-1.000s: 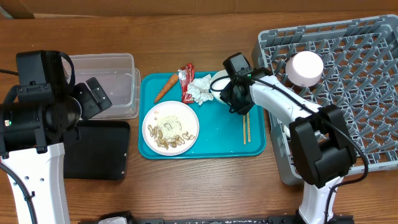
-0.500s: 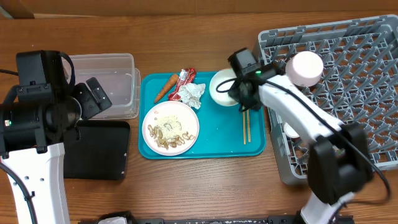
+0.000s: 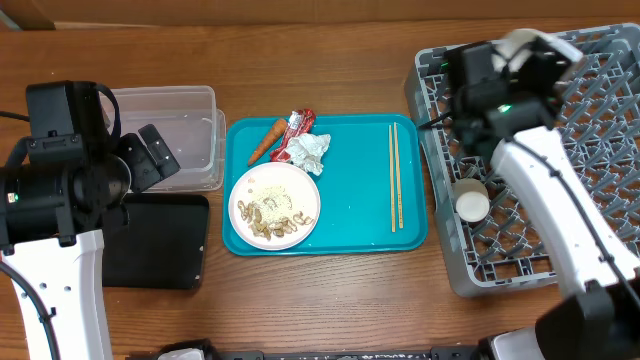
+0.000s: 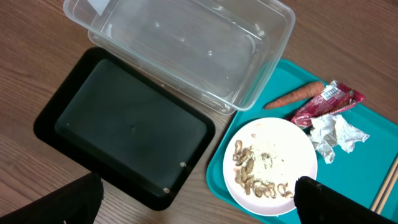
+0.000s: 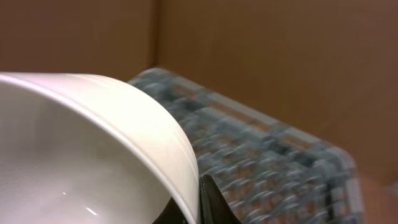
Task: Sort waste into correct bins and load items into the dishwasher
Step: 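Carry the white bowl into the rack beside the pink bowl, then move the right gripper to the chopsticks and grasp one, then lift the chopstick and drop it into the rack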
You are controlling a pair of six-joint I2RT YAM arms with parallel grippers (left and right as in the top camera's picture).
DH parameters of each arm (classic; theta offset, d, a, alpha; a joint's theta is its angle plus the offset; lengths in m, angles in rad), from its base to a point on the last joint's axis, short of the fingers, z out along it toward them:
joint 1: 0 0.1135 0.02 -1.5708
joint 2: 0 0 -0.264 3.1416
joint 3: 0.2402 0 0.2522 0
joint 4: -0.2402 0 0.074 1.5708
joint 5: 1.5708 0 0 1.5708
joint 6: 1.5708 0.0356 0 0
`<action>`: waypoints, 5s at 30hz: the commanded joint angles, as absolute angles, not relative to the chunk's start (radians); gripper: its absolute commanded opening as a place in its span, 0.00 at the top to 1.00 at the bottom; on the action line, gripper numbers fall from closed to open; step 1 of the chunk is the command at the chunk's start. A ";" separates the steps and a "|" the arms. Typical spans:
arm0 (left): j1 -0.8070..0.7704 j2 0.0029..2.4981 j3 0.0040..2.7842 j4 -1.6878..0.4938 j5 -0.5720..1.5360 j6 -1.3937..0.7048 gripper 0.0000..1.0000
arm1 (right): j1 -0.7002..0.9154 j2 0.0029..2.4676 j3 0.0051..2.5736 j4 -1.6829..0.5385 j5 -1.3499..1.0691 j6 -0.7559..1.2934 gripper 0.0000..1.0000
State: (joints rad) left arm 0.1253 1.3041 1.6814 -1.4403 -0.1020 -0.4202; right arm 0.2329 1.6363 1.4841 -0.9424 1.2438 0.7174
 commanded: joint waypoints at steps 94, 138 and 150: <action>0.130 1.307 1.691 -1.436 -0.104 -0.434 0.00 | 0.453 1.937 1.419 -1.032 -0.015 0.450 0.62; 0.130 1.307 1.691 -1.436 -0.104 -0.434 0.00 | 0.289 1.721 1.570 -1.101 0.206 0.176 0.96; 0.130 1.307 1.691 -1.436 -0.104 -0.434 0.00 | 0.177 1.807 1.570 -0.974 0.209 -0.119 0.96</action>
State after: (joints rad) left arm 0.1253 1.3041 1.6814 -1.4399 -0.1020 -0.4202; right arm 0.1864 1.7939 1.5696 -0.9852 0.1963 0.0097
